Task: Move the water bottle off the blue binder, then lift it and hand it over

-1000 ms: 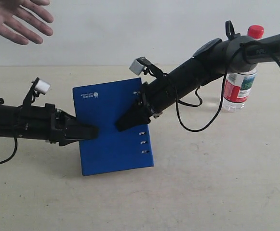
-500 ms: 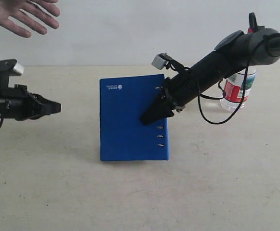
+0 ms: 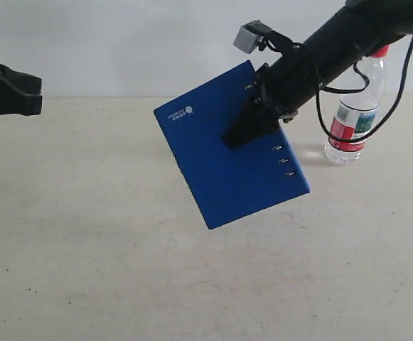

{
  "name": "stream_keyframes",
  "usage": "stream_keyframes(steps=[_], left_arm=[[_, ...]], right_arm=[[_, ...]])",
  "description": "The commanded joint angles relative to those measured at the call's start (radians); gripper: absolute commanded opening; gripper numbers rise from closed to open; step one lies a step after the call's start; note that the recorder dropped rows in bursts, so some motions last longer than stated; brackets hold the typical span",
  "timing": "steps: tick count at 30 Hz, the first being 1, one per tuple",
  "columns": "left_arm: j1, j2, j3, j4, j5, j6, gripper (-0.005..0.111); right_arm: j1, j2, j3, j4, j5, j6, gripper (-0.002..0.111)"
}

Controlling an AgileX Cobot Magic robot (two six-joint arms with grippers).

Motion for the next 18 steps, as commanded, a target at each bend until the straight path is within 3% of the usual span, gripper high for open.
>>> stream_keyframes(steps=[1, 4, 7, 10, 18], left_arm=[[-0.094, -0.098, 0.012, -0.004, -0.38, -0.012, 0.004], [-0.104, -0.151, 0.051, -0.004, -0.568, -0.046, 0.004], [-0.104, -0.24, 0.124, -0.004, -0.708, -0.052, 0.004], [-0.104, -0.404, 0.209, -0.004, -0.677, -0.107, 0.004], [-0.104, -0.918, 0.485, -0.004, -0.669, -0.375, 0.004]], right_arm=[[0.124, -0.074, 0.015, 0.013, -0.012, 0.003, 0.0], [0.281, -0.142, 0.015, -0.061, -0.224, -0.017, 0.0], [0.323, -0.209, 0.015, -0.109, -0.391, 0.036, 0.0], [0.323, -0.268, 0.015, -0.092, -0.519, 0.036, 0.0], [0.328, -0.375, 0.015, -0.038, -0.571, 0.023, 0.0]])
